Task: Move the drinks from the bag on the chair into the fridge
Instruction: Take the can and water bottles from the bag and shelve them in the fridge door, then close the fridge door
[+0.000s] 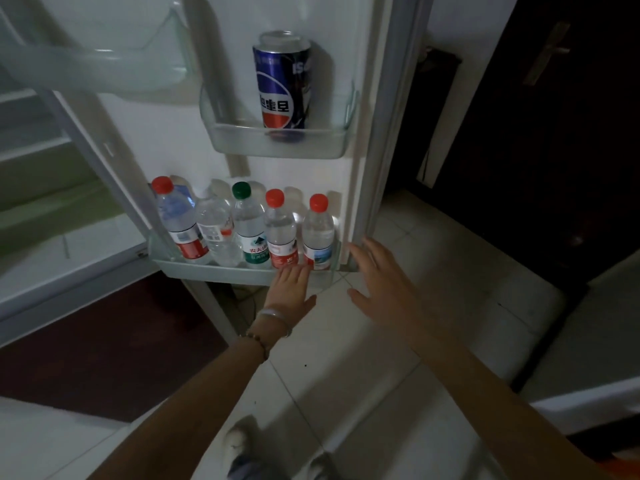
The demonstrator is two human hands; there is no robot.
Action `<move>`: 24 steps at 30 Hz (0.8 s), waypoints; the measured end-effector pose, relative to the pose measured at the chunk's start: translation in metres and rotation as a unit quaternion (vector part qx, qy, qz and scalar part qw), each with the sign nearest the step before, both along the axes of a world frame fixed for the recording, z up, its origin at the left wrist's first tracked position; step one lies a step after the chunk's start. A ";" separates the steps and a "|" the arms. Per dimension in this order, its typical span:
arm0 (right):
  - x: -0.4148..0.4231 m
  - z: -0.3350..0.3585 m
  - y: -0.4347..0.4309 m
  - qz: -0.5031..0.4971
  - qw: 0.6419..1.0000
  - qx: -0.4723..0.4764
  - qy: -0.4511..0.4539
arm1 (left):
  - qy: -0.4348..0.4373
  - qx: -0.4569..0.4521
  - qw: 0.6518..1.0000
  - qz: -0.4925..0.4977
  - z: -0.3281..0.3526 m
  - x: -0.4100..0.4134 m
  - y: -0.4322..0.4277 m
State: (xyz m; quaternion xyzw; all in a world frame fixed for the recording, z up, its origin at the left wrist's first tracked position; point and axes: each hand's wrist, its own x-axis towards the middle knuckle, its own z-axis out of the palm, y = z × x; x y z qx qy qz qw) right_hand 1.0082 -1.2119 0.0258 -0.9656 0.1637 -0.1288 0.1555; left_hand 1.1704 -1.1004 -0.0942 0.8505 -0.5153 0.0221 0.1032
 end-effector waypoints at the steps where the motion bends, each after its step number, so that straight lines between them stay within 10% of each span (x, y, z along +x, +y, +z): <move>1: -0.003 0.000 0.000 0.006 1.000 0.003 -0.004 | -0.005 0.002 1.000 -0.002 0.000 -0.001 0.002; 24: -0.079 0.046 0.098 -0.003 0.995 -0.013 -0.098 | -0.063 0.019 0.997 0.045 0.022 -0.057 0.181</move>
